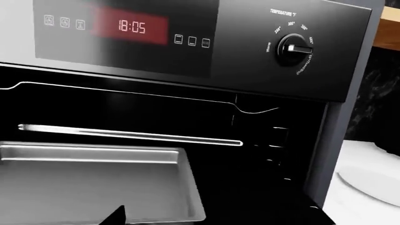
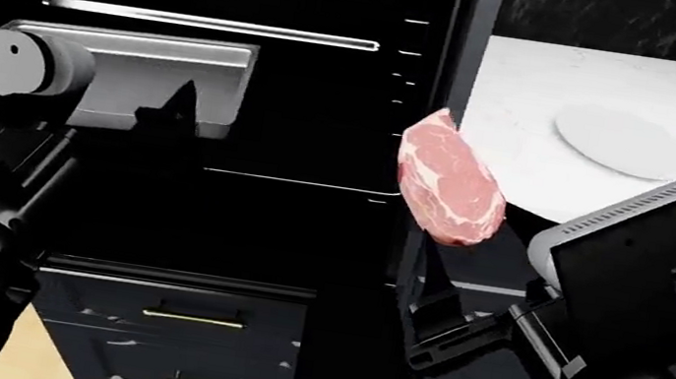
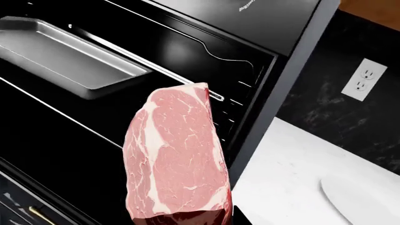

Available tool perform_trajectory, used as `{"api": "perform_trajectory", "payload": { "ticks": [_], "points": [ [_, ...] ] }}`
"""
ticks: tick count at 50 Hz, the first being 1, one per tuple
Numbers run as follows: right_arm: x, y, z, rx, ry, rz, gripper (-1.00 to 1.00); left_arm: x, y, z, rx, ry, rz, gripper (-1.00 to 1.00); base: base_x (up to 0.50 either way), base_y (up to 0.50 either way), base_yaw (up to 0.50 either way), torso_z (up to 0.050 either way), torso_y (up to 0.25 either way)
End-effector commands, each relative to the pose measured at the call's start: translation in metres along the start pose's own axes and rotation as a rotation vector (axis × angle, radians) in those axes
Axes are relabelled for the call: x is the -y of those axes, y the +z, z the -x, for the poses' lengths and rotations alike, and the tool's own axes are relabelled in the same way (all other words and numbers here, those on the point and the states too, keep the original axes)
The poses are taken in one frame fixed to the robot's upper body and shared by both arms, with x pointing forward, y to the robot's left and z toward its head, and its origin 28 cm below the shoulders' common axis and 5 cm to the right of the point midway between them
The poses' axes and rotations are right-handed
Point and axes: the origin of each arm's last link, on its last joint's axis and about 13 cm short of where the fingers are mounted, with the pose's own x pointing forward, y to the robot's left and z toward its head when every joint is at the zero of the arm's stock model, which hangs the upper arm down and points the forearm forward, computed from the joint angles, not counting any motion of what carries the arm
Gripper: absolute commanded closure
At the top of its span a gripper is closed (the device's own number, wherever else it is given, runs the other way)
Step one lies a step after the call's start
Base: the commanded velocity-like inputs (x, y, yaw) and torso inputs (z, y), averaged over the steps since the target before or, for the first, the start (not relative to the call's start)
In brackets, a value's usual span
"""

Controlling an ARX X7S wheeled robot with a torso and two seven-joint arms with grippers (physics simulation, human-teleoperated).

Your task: Place the steak on the top rack of the oven.

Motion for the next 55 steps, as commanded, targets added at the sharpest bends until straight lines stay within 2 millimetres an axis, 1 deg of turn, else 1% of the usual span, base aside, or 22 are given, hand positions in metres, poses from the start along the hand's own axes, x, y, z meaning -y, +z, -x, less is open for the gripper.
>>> {"api": "perform_trajectory", "payload": {
  "ticks": [1,7,21,43,55],
  "points": [
    [0.0023,0.0033,-0.0012,0.017,-0.012,0.018,1.00,-0.0005,-0.0003,-0.0009,0.000,0.002,0.003,-1.00,0.00,0.41,0.00,0.000,0.000],
    [0.0016,0.0029,0.0010,0.019,-0.016,0.014,1.00,-0.0007,0.0006,-0.0001,0.001,0.001,0.003,-1.00,0.00,0.40,0.00,0.000,0.000],
    [0.0024,0.0070,-0.0014,0.017,0.002,0.032,1.00,-0.0018,-0.0007,-0.0006,0.006,0.008,-0.005,-1.00,0.00,0.40,0.00,0.000,0.001],
    [0.0025,0.0072,-0.0021,0.014,0.010,0.036,1.00,-0.0017,0.0008,-0.0012,0.008,0.007,-0.010,-1.00,0.00,0.40,0.00,0.000,0.000],
    [0.0036,0.0033,-0.0041,0.016,-0.002,0.022,1.00,-0.0006,0.0004,-0.0028,0.009,0.004,-0.014,-1.00,0.00,0.39,0.00,0.000,0.000]
  ]
}}
